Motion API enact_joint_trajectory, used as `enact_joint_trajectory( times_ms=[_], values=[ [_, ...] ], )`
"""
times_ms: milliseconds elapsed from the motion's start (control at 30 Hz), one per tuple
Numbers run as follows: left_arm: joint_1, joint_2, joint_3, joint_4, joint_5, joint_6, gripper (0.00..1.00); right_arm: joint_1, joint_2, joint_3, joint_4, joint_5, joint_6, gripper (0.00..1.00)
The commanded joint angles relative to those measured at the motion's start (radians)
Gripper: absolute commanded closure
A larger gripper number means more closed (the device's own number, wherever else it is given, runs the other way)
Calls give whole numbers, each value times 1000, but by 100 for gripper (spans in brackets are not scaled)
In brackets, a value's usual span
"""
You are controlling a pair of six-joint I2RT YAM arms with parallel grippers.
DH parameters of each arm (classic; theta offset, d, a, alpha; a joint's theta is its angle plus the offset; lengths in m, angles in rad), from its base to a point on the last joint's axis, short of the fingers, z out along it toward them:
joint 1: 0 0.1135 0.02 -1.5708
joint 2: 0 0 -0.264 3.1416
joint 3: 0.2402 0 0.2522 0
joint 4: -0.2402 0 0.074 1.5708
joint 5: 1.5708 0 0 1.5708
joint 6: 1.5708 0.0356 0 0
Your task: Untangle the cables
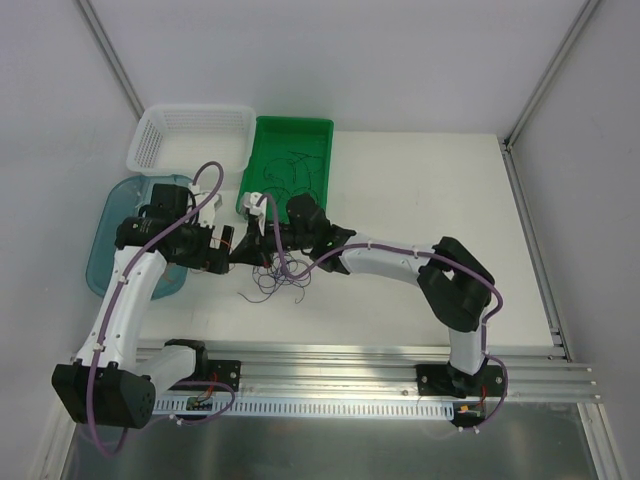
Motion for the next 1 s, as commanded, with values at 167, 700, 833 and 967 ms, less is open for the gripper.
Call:
enact_joint_trajectory(
  times_ms=[167,700,833,967],
  values=[
    [-14,-6,-30,2,-34,21,1,-78,-108,29,69,-12,80,99],
    [-20,-166,-109,223,159,82,1,-118,-88,73,-5,-18,135,99],
    [-20,-384,-301,508,298,138,1,-118,-91,79,8,-34,169,99],
    [-20,-458,-413,662,358,190,1,-118,-107,83,6,-47,186,99]
  ],
)
